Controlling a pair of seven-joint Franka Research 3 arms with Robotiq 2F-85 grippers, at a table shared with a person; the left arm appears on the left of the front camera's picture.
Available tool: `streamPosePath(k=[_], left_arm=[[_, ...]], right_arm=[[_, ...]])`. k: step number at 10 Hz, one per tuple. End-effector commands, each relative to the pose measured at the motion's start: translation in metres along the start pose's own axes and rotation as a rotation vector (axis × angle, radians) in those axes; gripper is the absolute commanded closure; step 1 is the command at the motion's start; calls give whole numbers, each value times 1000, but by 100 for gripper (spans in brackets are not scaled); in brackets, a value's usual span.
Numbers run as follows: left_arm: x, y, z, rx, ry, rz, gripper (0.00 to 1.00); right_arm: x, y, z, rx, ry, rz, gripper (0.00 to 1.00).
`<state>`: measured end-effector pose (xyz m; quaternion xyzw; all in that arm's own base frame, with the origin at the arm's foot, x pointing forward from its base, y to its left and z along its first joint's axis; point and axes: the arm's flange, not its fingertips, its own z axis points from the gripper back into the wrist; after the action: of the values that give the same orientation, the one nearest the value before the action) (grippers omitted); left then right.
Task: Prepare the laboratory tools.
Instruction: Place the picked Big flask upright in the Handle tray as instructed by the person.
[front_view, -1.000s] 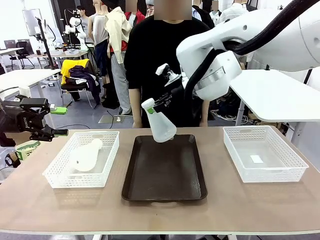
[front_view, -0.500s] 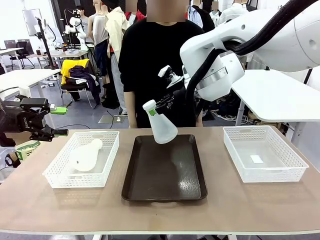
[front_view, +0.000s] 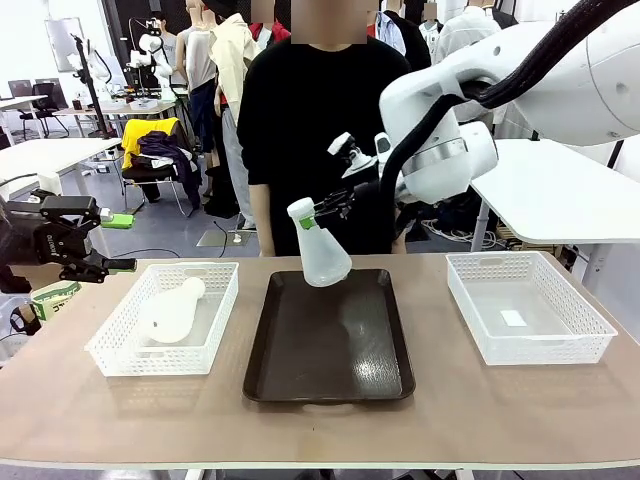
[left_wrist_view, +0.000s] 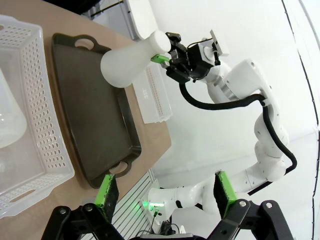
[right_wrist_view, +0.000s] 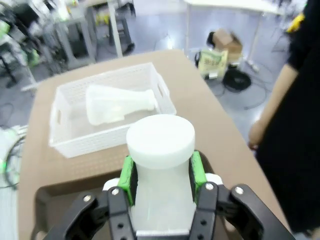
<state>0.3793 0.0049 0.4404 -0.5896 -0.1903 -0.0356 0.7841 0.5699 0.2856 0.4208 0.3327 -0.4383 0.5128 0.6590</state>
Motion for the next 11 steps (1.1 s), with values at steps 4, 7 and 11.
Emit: streamPosePath(k=[4,7,11], left_arm=[[0,2,0,-25,-16,-17,0],[0,2,0,-25,-16,-17,0],[0,2,0,-25,-16,-17,0]], right_arm=[[-45,0,-10,-2,-216,89,100],[-59,-5,-27,8,-198,19,100],[-72,-13,-45,44,-151,-13,100]])
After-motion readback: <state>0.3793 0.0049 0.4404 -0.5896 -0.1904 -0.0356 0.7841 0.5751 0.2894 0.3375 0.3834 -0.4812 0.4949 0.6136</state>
